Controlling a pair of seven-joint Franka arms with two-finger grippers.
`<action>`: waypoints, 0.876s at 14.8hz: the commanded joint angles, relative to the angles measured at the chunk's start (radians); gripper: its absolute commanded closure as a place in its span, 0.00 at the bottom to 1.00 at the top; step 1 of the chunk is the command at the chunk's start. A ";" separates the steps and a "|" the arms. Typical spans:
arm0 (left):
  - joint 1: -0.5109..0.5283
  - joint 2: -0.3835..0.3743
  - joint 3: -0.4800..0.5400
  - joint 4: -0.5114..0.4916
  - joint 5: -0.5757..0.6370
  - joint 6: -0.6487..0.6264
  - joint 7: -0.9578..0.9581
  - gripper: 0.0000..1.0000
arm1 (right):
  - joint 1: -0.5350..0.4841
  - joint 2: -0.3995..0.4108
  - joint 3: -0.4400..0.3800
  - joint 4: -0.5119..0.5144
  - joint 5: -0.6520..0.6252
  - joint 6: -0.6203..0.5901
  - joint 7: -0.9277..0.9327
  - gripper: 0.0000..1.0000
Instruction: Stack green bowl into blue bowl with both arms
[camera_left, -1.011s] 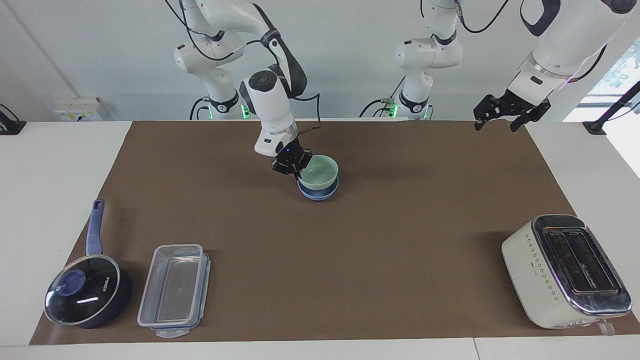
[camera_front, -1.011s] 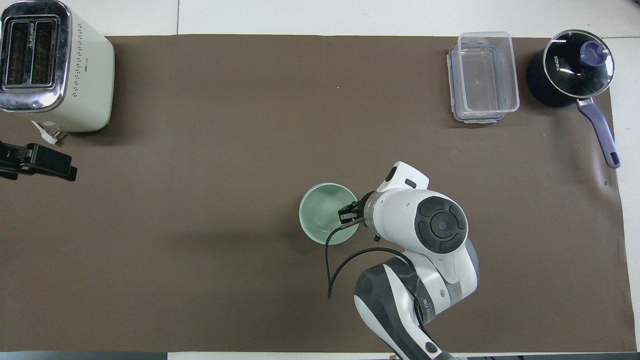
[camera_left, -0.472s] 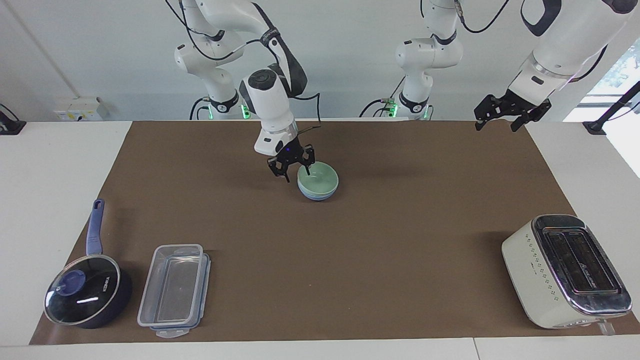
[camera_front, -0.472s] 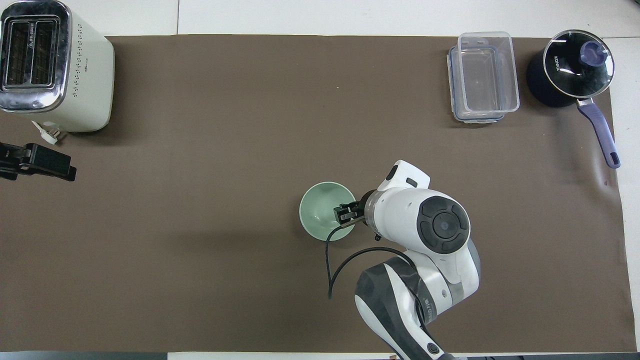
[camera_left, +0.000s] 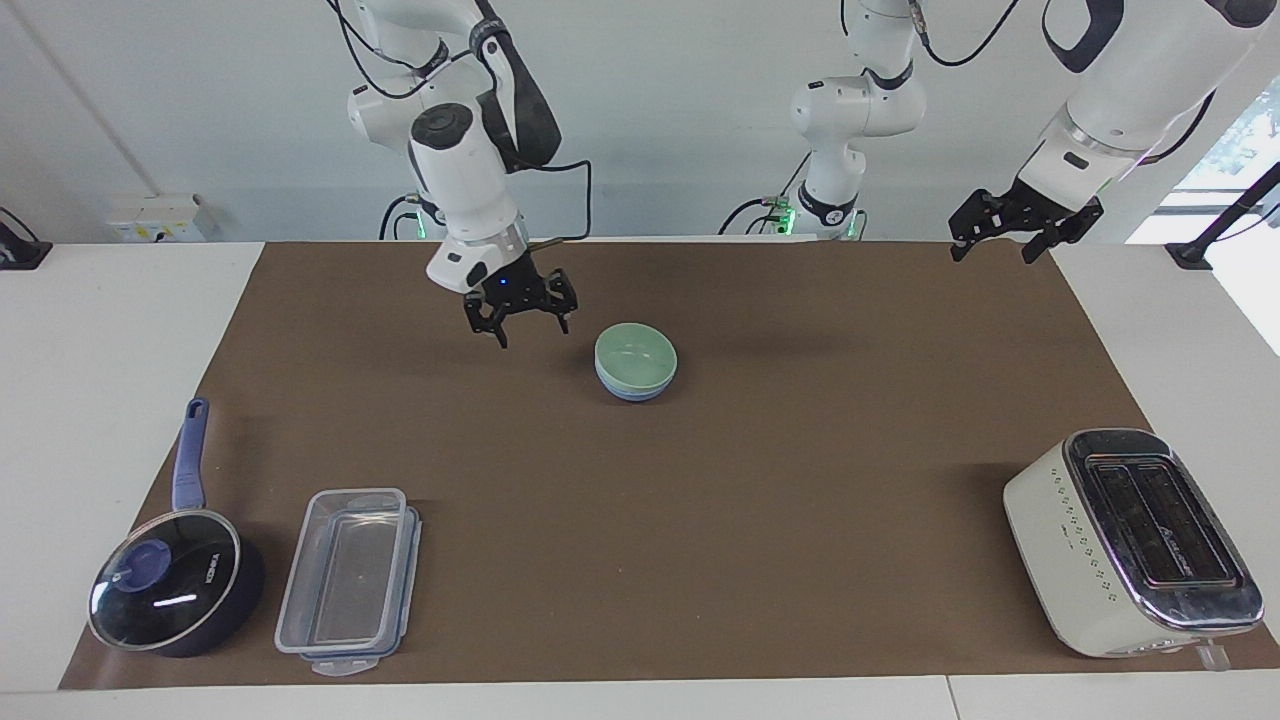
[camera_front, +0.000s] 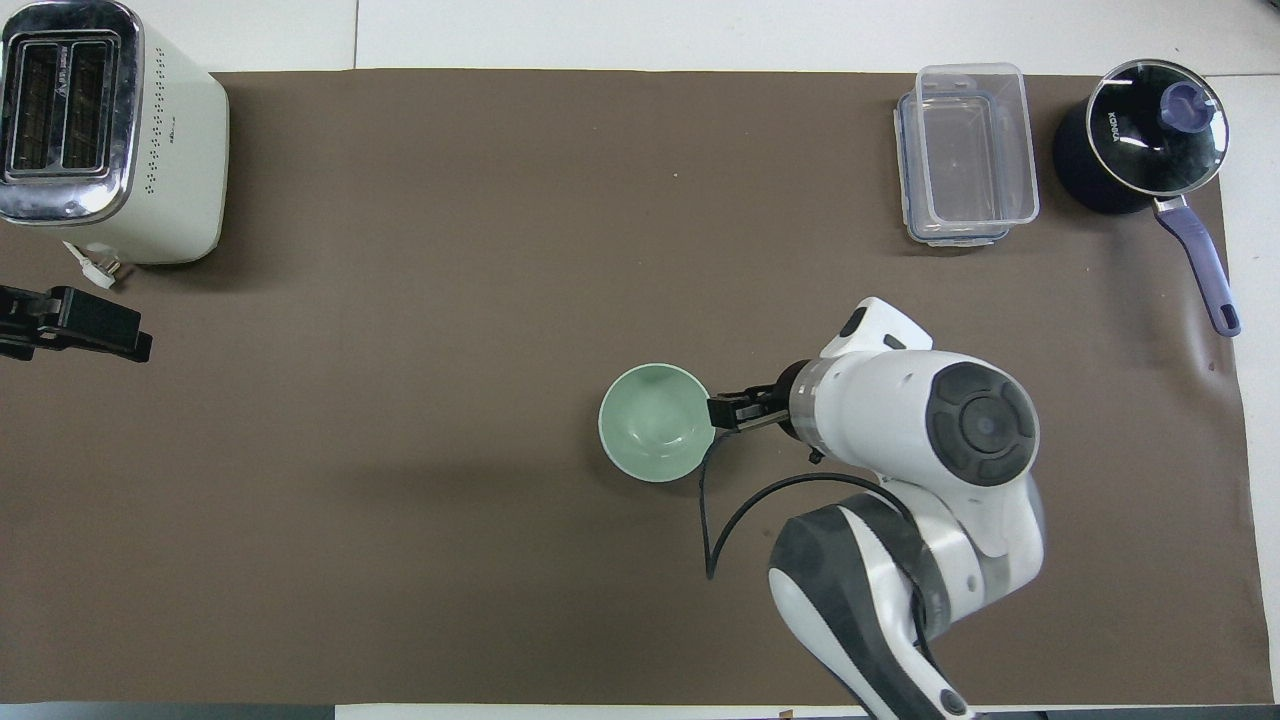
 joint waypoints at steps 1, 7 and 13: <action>0.001 -0.027 0.003 -0.024 0.008 0.002 0.011 0.00 | -0.097 -0.055 0.003 -0.015 -0.005 -0.058 -0.015 0.00; 0.001 -0.027 0.003 -0.024 0.008 0.002 0.012 0.00 | -0.288 -0.055 0.006 0.035 -0.109 -0.099 -0.024 0.00; 0.001 -0.025 0.003 -0.024 0.008 0.002 0.012 0.00 | -0.344 -0.056 0.000 0.054 -0.147 -0.116 -0.024 0.00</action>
